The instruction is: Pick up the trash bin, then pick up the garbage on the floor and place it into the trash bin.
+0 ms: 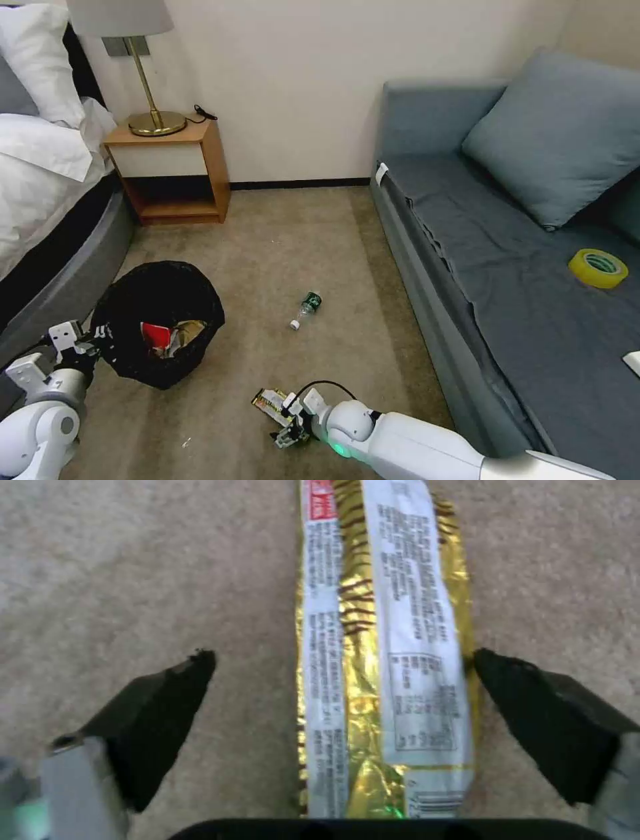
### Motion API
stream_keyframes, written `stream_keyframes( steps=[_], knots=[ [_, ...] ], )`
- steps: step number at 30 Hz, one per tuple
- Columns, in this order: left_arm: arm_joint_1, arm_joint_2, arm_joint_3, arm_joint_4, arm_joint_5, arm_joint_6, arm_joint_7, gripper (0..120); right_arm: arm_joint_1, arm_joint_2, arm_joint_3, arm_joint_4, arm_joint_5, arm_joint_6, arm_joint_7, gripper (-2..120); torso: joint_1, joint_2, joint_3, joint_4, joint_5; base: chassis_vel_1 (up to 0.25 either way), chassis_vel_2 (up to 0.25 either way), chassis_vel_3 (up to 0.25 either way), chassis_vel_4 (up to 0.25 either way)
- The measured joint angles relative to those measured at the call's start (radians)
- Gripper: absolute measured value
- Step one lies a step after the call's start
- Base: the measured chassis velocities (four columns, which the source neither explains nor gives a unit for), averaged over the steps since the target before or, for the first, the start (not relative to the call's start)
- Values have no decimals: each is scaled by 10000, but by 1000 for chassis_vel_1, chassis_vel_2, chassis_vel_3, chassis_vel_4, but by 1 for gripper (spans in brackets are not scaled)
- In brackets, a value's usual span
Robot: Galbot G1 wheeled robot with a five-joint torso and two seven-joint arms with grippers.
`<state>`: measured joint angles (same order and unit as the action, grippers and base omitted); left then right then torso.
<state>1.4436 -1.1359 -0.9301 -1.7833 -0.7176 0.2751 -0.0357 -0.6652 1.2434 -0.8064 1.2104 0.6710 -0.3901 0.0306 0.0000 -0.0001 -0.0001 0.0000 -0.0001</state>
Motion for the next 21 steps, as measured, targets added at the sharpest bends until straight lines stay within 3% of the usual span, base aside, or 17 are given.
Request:
stream_keyframes(
  steps=[11, 15, 21],
  knots=[
    [-6, -19, -20, 60, 10, -54, 32, 4, -105, 110, 162, -353, -478, 250, 24, 51, 0, 0, 0, 0, 1, 0, 0, 0, 0],
    [-4, -20, -30, 60, 12, -69, 41, 4, -104, 110, 163, -354, -492, 318, 23, 42, 0, 0, 0, 0, 1, 0, 0, 0, 0],
    [-6, -31, -12, 30, 14, -75, 46, 4, -28, -24, 254, -53, -430, 446, 92, 14, 0, 0, 0, 0, 1, 0, 0, 0, 0]
  ],
)
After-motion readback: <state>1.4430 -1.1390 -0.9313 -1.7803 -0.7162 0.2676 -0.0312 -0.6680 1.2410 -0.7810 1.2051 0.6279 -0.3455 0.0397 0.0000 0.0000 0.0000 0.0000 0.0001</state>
